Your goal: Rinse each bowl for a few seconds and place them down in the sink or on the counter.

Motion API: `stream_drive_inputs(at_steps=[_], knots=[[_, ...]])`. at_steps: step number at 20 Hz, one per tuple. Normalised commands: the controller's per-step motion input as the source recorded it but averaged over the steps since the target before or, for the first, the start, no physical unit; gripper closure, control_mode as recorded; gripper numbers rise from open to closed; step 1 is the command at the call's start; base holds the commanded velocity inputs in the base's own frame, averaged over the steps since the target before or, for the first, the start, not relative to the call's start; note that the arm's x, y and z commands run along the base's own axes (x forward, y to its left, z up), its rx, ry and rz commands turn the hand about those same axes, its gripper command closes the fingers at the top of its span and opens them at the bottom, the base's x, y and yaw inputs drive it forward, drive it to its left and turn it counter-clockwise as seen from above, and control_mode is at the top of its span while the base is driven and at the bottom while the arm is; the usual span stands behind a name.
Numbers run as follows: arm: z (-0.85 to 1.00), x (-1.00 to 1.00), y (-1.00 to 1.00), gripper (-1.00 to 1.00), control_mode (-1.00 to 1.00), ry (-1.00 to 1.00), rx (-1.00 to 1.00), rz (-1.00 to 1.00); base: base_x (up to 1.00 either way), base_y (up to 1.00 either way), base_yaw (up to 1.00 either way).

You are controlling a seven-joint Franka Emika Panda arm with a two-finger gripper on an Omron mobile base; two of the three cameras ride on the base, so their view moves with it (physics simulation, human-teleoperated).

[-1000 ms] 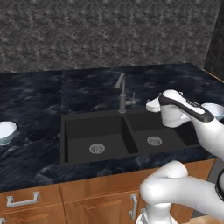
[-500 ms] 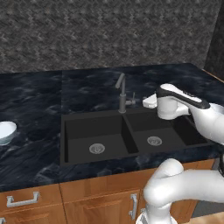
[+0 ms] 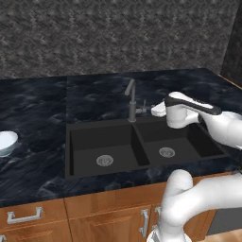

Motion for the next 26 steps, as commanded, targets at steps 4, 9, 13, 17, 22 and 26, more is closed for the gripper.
stream_drive_inputs(at_steps=[4, 9, 13, 17, 22, 26], knots=[[-0.14, 0.36, 0.0, -1.0, -1.0, -0.02, 0.01, 0.02, 0.0, 0.0, 0.0], [-0.21, 0.3, -0.07, -1.0, -1.0, -0.01, 0.07, 0.01, 0.0, 0.0, 0.0], [-0.25, 0.32, -0.08, -1.0, -1.0, 0.0, 0.11, 0.0, 0.0, 0.0, 0.0], [-0.15, 0.38, -0.06, -1.0, -1.0, 0.0, 0.11, 0.0, 0.0, 0.0, 0.0], [-0.12, 0.42, -0.05, -1.0, -1.0, 0.0, 0.1, 0.0, 0.0, 0.0, 0.0], [-0.16, 0.39, -0.04, -1.0, -1.0, 0.0, 0.08, 0.0, 0.0, 0.0, 0.0]])
